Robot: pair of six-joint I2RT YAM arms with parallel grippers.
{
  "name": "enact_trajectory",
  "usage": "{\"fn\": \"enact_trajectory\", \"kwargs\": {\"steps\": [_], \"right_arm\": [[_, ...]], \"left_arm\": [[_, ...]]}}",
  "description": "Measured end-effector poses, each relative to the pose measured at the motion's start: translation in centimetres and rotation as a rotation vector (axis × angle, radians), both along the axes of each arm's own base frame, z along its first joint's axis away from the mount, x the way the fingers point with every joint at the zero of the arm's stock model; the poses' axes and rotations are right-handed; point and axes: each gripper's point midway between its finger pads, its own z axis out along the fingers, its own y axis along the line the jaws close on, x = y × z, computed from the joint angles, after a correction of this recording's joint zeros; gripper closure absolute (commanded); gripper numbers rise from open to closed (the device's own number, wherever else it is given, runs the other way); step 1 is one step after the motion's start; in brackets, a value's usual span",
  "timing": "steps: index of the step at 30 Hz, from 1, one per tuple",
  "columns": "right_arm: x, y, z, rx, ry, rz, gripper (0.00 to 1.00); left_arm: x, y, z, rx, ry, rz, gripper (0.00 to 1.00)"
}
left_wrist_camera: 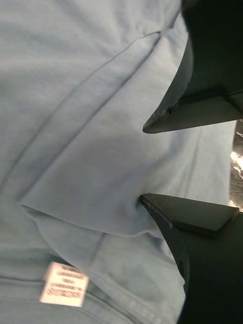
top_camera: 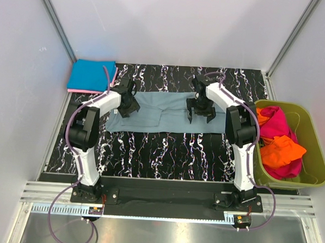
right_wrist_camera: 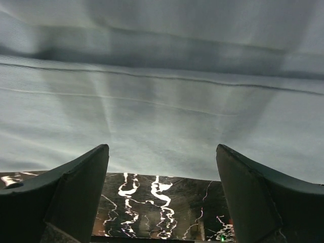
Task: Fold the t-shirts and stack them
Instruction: Fold the tshirt
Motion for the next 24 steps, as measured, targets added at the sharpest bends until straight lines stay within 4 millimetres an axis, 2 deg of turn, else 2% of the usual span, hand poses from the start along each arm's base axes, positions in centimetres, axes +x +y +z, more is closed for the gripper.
{"fn": "enact_trajectory", "kwargs": {"steps": [5,9,11,14,20,24], "right_arm": [[-2.2,-0.9,-2.0,-0.042,0.067,-0.011,0.05],[-3.6,-0.6,-2.1,-0.035,0.058,-0.025,0.05],[-4.9,-0.3,-2.1,-0.035,0.064,-0.023,0.05],[-7.4,0.7,-2.2,-0.023,0.085,-0.003,0.04],[-12.6,4.5,-2.1,0.039,0.163,0.044,0.0],[-14.6,7.2,-1.6,0.141,0.238,-0.014,0.0]], "left_arm": [[1.2,-0.2,-0.8,0.021,0.022,-0.037,0.43],[1.9,-0.4,-1.0,0.03,0.022,-0.061,0.43],[2.5,-0.6,-0.9,0.031,0.018,-0.075,0.43],[3.9,-1.1,-0.9,0.032,0.007,-0.12,0.44],[7.4,-3.2,-0.7,0.009,-0.037,-0.253,0.44],[10.1,-4.8,-0.5,-0.015,-0.081,-0.328,0.44]]}}
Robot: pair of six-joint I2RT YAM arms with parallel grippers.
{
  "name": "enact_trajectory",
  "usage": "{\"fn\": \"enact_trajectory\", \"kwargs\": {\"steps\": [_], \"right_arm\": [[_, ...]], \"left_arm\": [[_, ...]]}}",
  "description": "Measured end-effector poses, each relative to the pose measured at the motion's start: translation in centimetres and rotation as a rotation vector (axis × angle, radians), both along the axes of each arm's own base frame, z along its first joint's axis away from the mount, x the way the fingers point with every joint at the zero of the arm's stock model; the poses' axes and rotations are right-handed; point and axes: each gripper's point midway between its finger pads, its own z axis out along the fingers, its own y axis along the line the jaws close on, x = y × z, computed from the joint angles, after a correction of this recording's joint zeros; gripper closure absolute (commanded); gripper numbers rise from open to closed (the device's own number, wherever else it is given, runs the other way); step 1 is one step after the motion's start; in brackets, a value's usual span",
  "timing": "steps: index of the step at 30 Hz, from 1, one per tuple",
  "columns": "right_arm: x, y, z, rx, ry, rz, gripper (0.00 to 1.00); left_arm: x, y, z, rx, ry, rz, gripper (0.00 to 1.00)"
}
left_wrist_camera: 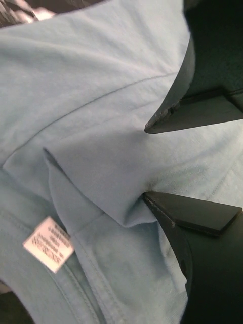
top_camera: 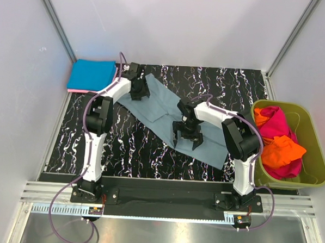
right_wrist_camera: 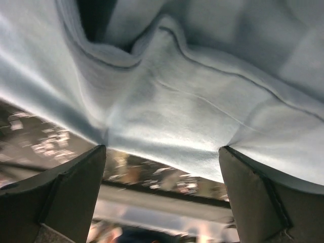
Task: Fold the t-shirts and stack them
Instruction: Fold the tshirt
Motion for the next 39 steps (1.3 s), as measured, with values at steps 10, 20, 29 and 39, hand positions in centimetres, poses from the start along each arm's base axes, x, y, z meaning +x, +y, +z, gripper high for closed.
{"fn": "enact_trajectory", "kwargs": {"steps": [10,20,29,39], "right_arm": [[1.1,9.7,1.3,0.29,0.178,-0.33,0.0],[4.8,18.2,2.6,0.56,0.16,-0.421,0.0],[6.0,21.4,5.6,0.688,0.13,-0.378,0.0],[2.3,13.9,13.9,0.574,-0.192,-0.107,0.0]], "left_arm": [[7.6,-5.3,0.8,-0.214,-0.166,-0.135,0.44],[10.6,-6.7,1.4,-0.415,-0.288,-0.219,0.43],[11.6,-6.3,2.4,-0.456,-0.329,-0.242,0.38],[7.0,-3.6,7.6,-0.438,-0.296,-0.196,0.41]]}}
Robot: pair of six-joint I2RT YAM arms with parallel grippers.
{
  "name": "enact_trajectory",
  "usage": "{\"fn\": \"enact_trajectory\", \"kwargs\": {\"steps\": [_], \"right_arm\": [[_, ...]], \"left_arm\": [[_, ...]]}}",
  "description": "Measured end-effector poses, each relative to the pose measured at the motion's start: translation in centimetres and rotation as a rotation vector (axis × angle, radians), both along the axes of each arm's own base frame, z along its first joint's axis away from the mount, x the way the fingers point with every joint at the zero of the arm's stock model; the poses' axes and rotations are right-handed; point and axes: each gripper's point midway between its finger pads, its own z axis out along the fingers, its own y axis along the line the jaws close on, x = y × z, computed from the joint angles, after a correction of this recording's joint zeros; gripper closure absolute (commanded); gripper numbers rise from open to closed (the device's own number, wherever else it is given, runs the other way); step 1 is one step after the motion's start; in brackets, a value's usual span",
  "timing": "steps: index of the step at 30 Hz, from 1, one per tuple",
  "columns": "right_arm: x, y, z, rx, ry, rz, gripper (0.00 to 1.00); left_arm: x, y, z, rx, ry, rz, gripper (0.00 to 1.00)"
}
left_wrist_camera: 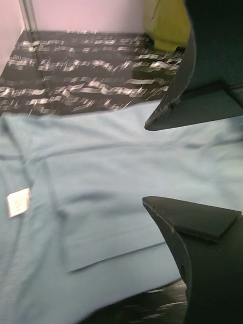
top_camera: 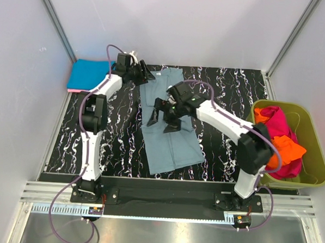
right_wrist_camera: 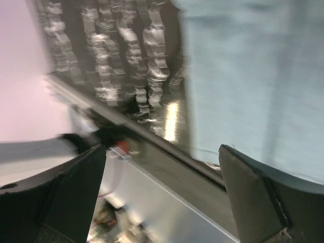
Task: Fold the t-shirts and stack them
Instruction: Fold the tshirt
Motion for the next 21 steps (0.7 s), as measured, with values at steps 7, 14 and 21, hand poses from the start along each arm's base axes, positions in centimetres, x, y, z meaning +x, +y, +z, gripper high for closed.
{"fn": "enact_trajectory", "kwargs": {"steps": [7,14,21], "right_arm": [[-2.0,-8.4,-5.6,-0.35,-0.057,0.063,0.0],[-4.0,-11.9,-8.9,-0.426,0.031,0.088,0.0],[-3.5,-11.3,-9.7,-0.403,0.009,0.083,0.0]], "left_arm": [[-6.8,-3.6,3.5,0.075,-0.009,0.031,0.38],[-9.4,-10.2,-1.9,0.166,0.052,-0.013,0.41],[-5.6,-9.9,-6.4,0.17,0.108,0.056,0.41]]}}
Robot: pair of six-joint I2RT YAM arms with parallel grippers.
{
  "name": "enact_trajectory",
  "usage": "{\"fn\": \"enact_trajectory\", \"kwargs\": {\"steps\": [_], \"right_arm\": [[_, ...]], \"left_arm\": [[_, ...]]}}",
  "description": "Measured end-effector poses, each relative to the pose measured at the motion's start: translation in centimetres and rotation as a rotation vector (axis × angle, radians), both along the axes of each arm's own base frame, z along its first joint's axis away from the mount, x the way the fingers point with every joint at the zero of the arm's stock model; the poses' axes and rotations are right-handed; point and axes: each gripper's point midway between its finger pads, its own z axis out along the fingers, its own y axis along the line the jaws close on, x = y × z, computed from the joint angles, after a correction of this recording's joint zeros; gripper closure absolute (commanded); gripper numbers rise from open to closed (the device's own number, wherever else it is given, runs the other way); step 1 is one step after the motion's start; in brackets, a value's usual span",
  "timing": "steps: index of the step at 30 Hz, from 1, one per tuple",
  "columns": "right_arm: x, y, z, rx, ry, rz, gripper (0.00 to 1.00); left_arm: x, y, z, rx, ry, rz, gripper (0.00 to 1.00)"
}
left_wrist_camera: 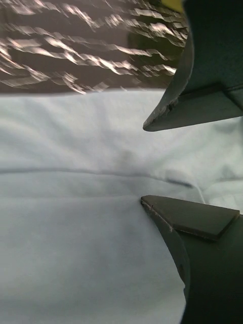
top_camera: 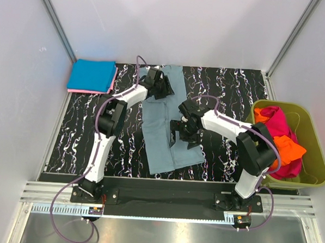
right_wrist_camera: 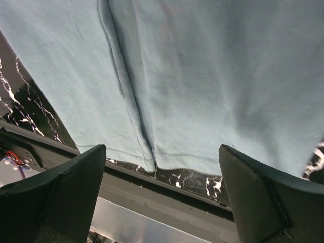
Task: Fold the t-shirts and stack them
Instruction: Fold the tshirt
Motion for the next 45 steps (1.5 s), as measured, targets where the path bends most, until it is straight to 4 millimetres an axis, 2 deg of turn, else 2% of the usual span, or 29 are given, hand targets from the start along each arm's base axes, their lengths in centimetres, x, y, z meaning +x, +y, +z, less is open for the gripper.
{"fn": "enact_trajectory", "kwargs": {"steps": [3,6,10,16,20,23,26,29,32,34,36,38,40,43,45], "right_arm": [[-0.6,0.4,-1.3,0.025,0.03,-0.015,0.0],[-2.2,0.2,-3.0,0.03,0.089,-0.04,0.0],[-3.6,1.5,-3.0,0.083,0.144,-0.063,0.0],[-5.2,4.1,-2.1,0.178,0.183,-0.064,0.01],[-4.8,4.3,-0.7,0.2,0.157,-0.067,0.0],[-3.9,4.1,1.2,0.212,0.123,-0.054,0.0],[-2.3,2.9,3.6,0.229,0.069,-0.052,0.0],[-0.2,-0.5,5.4,0.255,0.018,-0.126,0.0],[1.5,-4.7,6.0,0.257,-0.025,-0.225,0.0],[1.5,-6.8,5.7,0.248,-0.032,-0.258,0.02],[0.5,-7.5,4.9,0.245,-0.015,-0.25,0.07],[-1.1,-7.8,3.8,0.239,0.022,-0.237,0.14],[-2.7,-8.3,2.5,0.231,0.056,-0.236,0.2],[-4.9,-9.0,1.0,0.218,0.086,-0.247,0.22],[-5.9,-9.3,0.4,0.219,0.096,-0.266,0.25]], "left_arm": [[2.2,0.2,-0.3,-0.028,-0.011,0.018,0.41],[3.8,-0.3,-0.4,-0.08,-0.014,0.012,0.42],[5.2,-0.2,-0.3,-0.129,-0.018,0.001,0.42],[5.1,-0.1,-0.2,-0.149,-0.012,-0.02,0.4],[4.7,0.1,0.1,-0.151,-0.01,-0.046,0.39],[3.4,0.9,0.7,-0.126,0.015,-0.06,0.38],[0.2,2.3,2.8,-0.095,0.052,-0.074,0.38],[-3.4,3.8,8.1,-0.08,0.014,-0.096,0.38],[-7.6,5.6,15.0,-0.071,-0.088,-0.122,0.4],[-10.8,6.9,18.6,-0.075,-0.167,-0.135,0.41],[-14.7,8.2,19.5,-0.071,-0.187,-0.141,0.41],[-18.4,9.4,17.8,-0.055,-0.165,-0.142,0.41],[-22.9,10.6,13.4,-0.025,-0.072,-0.137,0.41],[-30.0,12.4,5.2,0.033,0.167,-0.114,0.41],[-34.4,13.4,1.2,0.066,0.305,-0.099,0.41]]}}
